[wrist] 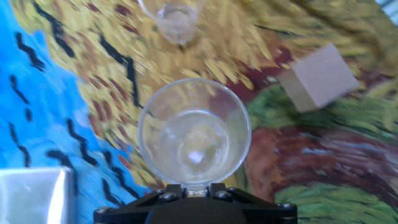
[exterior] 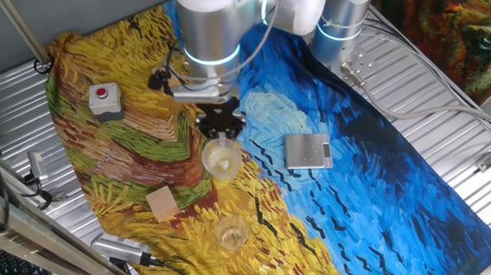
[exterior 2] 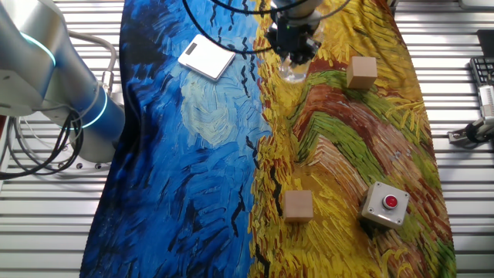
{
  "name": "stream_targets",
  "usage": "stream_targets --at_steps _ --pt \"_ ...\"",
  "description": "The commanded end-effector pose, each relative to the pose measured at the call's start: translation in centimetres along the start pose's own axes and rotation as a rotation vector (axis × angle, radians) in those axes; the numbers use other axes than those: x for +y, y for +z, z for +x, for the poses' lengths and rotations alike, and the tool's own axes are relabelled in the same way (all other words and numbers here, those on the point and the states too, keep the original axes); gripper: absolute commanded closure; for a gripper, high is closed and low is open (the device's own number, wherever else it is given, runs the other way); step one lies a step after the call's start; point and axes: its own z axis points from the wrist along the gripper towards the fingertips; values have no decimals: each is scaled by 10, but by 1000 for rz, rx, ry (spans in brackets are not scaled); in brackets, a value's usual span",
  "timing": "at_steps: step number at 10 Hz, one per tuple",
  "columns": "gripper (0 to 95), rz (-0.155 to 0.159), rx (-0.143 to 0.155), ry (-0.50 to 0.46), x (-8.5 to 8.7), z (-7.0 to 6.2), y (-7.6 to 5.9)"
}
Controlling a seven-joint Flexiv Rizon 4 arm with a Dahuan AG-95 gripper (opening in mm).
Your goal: Pour the water from one cup into another empty cup
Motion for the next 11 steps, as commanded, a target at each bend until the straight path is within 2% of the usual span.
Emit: stream_targets --at_steps 1,11 --pt "950 -3 -2 -1 2 -4 -3" --pt "950 3 42 28 18 -39 0"
